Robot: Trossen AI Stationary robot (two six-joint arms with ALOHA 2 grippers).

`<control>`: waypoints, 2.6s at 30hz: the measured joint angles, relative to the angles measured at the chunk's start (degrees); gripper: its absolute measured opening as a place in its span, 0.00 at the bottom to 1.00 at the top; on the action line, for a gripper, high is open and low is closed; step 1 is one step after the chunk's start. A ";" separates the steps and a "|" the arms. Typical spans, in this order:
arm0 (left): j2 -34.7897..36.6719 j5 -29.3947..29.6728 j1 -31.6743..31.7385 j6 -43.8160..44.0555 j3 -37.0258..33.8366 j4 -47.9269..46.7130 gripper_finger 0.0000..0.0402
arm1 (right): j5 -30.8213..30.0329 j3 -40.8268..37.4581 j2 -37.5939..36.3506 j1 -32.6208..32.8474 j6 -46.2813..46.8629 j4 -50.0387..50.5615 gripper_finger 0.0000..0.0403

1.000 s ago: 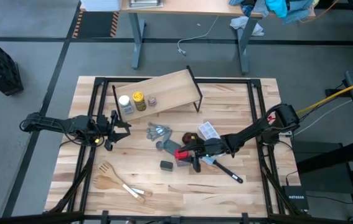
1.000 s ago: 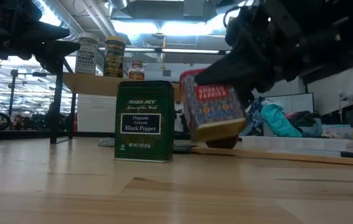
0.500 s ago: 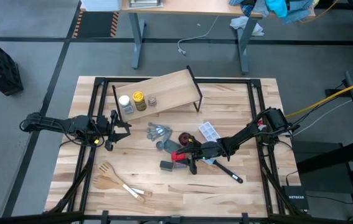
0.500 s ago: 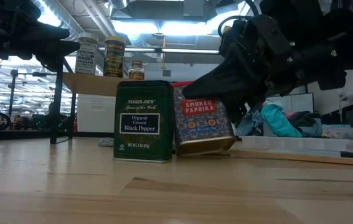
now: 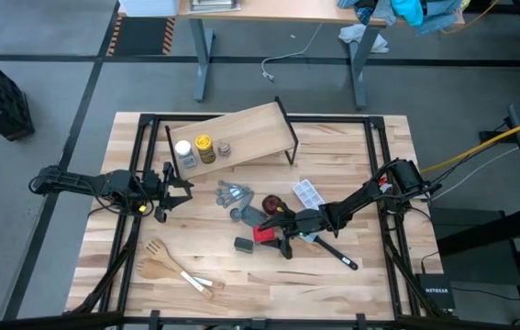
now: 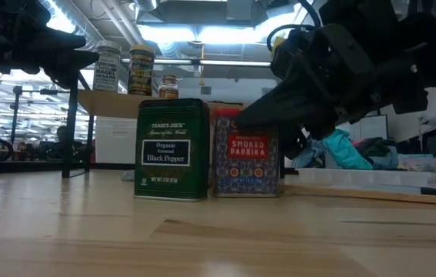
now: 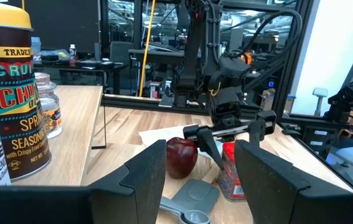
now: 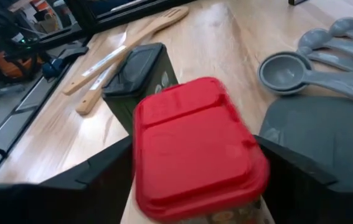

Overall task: Shelf spices
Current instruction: Remove the red seasoning can from the shelf, then remove the white seasoning bottle from the shelf

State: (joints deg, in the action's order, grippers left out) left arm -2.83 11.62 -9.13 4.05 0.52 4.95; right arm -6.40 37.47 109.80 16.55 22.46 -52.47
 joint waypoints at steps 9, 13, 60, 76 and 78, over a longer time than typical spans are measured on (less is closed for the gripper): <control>0.00 -0.02 0.00 0.00 0.02 -0.02 0.45 | 3.14 0.00 -0.02 -0.02 0.00 -1.14 0.76; 0.00 -0.02 0.00 0.00 0.00 0.00 0.45 | 4.94 0.00 -0.75 -0.02 0.02 -1.89 0.76; -0.34 17.16 0.00 -18.48 19.55 -11.23 0.45 | -5.54 -0.02 -9.31 -0.08 -17.75 0.47 0.76; -4.57 18.50 -0.01 -19.30 22.07 -16.49 0.45 | -3.05 -0.02 -9.29 -2.82 -16.74 0.38 0.76; -4.57 20.30 0.00 -17.72 22.07 -14.15 0.45 | -3.03 -0.02 -9.29 -2.79 -16.74 0.40 0.76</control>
State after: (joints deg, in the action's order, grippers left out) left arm -7.40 31.92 -9.13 -13.67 22.59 -9.20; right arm -9.43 37.45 100.51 13.76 5.72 -52.07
